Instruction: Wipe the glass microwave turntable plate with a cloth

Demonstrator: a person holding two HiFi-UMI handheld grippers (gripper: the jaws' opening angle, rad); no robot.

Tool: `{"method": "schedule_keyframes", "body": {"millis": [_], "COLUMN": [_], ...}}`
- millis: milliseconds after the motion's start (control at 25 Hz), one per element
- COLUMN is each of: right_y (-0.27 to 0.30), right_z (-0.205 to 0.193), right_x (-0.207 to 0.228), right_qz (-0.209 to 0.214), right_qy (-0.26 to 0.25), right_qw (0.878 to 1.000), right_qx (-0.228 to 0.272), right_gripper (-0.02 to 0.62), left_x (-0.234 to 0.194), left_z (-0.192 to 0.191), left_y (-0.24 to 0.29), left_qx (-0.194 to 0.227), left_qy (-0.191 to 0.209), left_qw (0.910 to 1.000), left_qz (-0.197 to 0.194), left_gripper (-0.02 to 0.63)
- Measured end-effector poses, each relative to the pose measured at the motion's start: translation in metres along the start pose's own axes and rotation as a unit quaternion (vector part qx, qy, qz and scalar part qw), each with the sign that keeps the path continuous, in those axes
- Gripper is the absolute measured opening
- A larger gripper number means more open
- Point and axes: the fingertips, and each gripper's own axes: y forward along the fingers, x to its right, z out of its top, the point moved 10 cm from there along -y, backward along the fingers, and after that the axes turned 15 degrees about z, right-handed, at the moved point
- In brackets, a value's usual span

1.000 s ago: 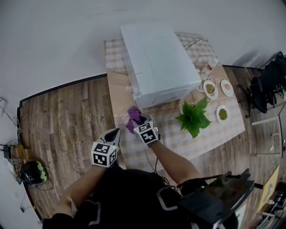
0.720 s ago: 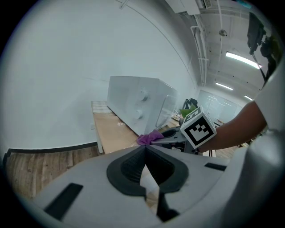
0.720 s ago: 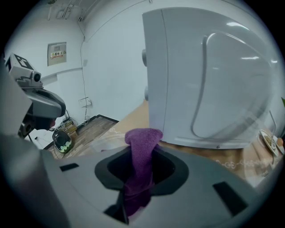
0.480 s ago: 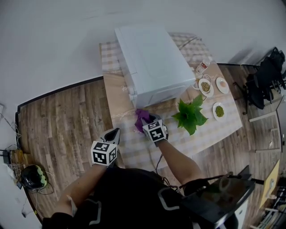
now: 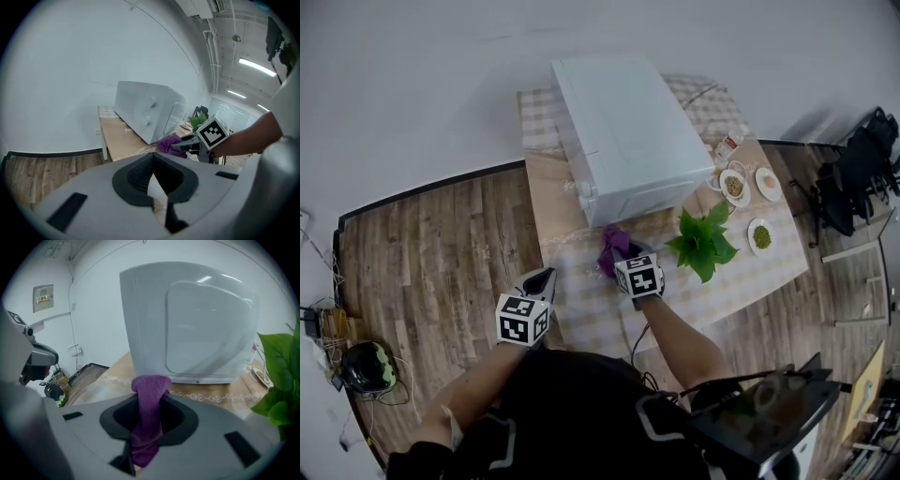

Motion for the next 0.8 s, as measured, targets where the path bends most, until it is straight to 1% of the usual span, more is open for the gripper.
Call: {"method": "schedule_keyframes", "body": {"millis": [80,160,320,400,480,560,640,800], "right_y": [-0.002,-0.001,0.008,0.015,0.025,0.035,0.044,0.058], "right_z": [0.007,0.015,0.027,0.030,0.030,0.028,0.024,0.016], "right_x": [-0.014,-0.032,-0.078,-0.101,-0.122,-0.137,-0.144,-0.140], "right_qz": [0.010,0.033,0.099,0.134,0.161,0.173,0.175,0.175], "right_qy": [-0.018,-0.037,-0.062,-0.072,-0.082,-0.091,-0.095,-0.095], "right_qw": [1.000,0.999,0.993,0.988,0.983,0.981,0.980,0.980], "right_qx": [0.010,0.017,0.029,0.025,0.017,0.007,-0.005,-0.015], "right_gripper": [0.100,0.100,0.100,0.100,0.100,0.100,0.100,0.101], "left_x": [-0.002,-0.004,-0.007,-0.009,-0.011,-0.015,-0.018,-0.025], "left_z": [-0.001,-0.002,-0.005,-0.007,-0.009,-0.011,-0.013,-0.019], "left_y": [-0.002,-0.004,-0.011,-0.014,-0.018,-0.022,-0.026,-0.033], "left_qx": [0.001,0.003,0.006,0.006,0.005,0.005,0.004,-0.001], "left_qy": [-0.002,-0.004,-0.007,-0.011,-0.013,-0.013,-0.015,-0.020], "left_qw": [1.0000,1.0000,0.9999,0.9999,0.9998,0.9997,0.9996,0.9992], "left_qz": [0.001,0.002,0.007,0.010,0.014,0.019,0.023,0.035], "left_gripper": [0.009,0.009,0.009,0.009,0.009,0.009,0.009,0.009]}}
